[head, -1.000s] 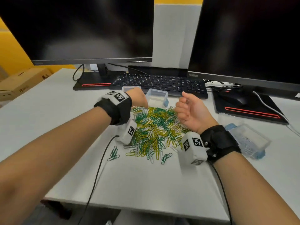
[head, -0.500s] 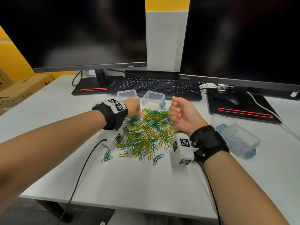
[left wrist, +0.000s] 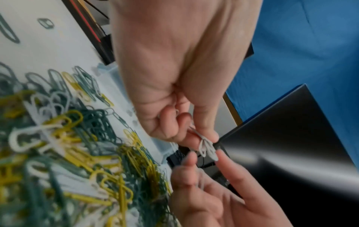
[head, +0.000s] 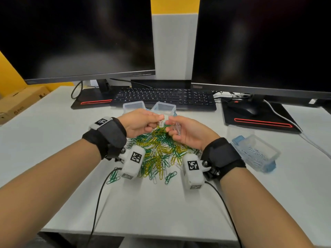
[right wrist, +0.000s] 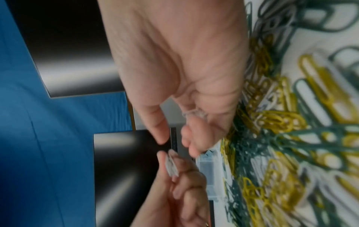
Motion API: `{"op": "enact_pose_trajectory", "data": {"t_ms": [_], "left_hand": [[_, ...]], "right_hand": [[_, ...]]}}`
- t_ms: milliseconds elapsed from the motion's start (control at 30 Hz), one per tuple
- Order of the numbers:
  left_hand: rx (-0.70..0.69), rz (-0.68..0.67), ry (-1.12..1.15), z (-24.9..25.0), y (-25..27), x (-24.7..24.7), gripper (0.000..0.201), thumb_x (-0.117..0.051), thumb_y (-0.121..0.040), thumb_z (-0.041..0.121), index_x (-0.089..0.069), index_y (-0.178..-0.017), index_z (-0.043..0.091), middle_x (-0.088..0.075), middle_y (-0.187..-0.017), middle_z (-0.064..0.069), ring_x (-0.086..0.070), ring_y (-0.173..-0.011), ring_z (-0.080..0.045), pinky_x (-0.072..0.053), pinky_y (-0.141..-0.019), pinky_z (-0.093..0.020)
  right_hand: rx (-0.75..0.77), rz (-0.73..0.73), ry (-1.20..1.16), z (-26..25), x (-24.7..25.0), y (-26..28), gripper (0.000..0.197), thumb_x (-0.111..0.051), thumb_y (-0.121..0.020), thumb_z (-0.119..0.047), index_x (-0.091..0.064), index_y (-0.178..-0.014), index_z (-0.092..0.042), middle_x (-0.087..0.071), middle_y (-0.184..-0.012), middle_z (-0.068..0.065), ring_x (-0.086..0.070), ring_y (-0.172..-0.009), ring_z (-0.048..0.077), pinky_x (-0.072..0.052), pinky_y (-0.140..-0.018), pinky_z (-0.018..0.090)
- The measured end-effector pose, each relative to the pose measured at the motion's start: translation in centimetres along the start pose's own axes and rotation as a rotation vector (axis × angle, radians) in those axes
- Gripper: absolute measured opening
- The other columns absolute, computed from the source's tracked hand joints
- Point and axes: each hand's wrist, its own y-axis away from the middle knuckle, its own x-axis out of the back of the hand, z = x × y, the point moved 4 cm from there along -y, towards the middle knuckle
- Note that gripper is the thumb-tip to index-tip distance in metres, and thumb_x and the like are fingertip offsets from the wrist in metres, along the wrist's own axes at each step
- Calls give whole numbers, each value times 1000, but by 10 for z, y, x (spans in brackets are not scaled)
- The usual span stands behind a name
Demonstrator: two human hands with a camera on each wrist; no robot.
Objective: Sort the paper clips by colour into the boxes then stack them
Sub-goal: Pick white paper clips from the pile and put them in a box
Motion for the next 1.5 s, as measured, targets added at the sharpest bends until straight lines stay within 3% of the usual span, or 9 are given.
{"op": "enact_pose_trajectory", "data": {"t_ms": [367, 533, 700, 900, 1100, 1200, 1300, 1400, 1500], "left_hand": [[-199, 125, -310, 24, 0, -15, 24, -54, -96, 28, -69, -86, 12, -64, -74, 2, -58, -64, -6, -45, -60, -18], [-234, 103, 61, 37, 4, -34, 49, -29, -103, 37, -65, -88, 7, -54, -67, 0, -40, -53, -8, -34, -52, -22], [-338, 174, 156, 39, 5, -48, 56, -20, -104, 34, -64, -85, 5, -63, -67, -6, -54, -54, -9, -41, -56, -21], [-459, 301, 232, 55, 15, -43, 50, -20, -104, 31, -63, -87, 10, -72, -77, -4, -69, -77, -12, -48, -74, -23], [-277, 145, 80, 53, 25, -53, 48, -24, -102, 40, -64, -91, 17, -74, -92, 0, -68, -88, -13, -43, -80, -31], [-180, 67, -46, 44, 31, -65, 49, -28, -101, 45, -66, -95, 15, -73, -103, -6, -66, -100, -21, -44, -82, -34], [-88, 3, -206, 32, 37, -72, 51, -34, -98, 51, -67, -103, 13, -71, -108, -8, -64, -104, -24, -45, -91, -39], [13, -6, -470, 24, 49, -74, 48, -37, -98, 51, -60, -117, 13, -60, -122, -8, -57, -107, -25, -46, -94, -40], [90, -60, -929, 18, 59, -69, 50, -56, -90, 49, -47, -130, 21, -52, -125, -3, -56, -93, -18, -53, -79, -29]], "right_hand": [[-80, -73, -291, 8, -12, -6, 60, -28, -103, -47, -48, -126, 5, -63, -87, 20, -55, -65, 15, -52, -54, 20], [-56, -45, -451, 9, -13, -9, 50, -34, -104, -40, -51, -123, 3, -63, -100, 17, -69, -77, 28, -58, -64, 27], [3, -26, -603, 7, -21, -8, 34, -35, -104, -29, -53, -119, -4, -61, -103, 14, -63, -94, 28, -57, -79, 41], [131, 76, -705, -23, -11, 35, 35, -35, -104, -24, -54, -106, 5, -57, -107, 25, -59, -93, 32, -60, -63, 37], [572, 514, -445, -81, 67, 130, 25, -36, -101, -17, -55, -92, -3, -55, -84, 12, -56, -75, 20, -46, -74, 31], [485, 706, -167, -69, 90, 159, 32, -36, -101, -24, -61, -90, -9, -61, -89, 8, -58, -82, 18, -45, -83, 30], [420, 783, -34, -53, 99, 174, 35, -38, -100, -25, -66, -85, -9, -67, -86, 9, -63, -84, 20, -45, -77, 29], [434, 830, 67, -50, 98, 184, 32, -41, -98, -24, -67, -89, -9, -71, -93, 9, -67, -94, 23, -45, -92, 33], [481, 758, 141, -61, 80, 186, 24, -46, -96, -19, -67, -94, -7, -70, -95, 10, -67, -95, 24, -51, -92, 35]]}}
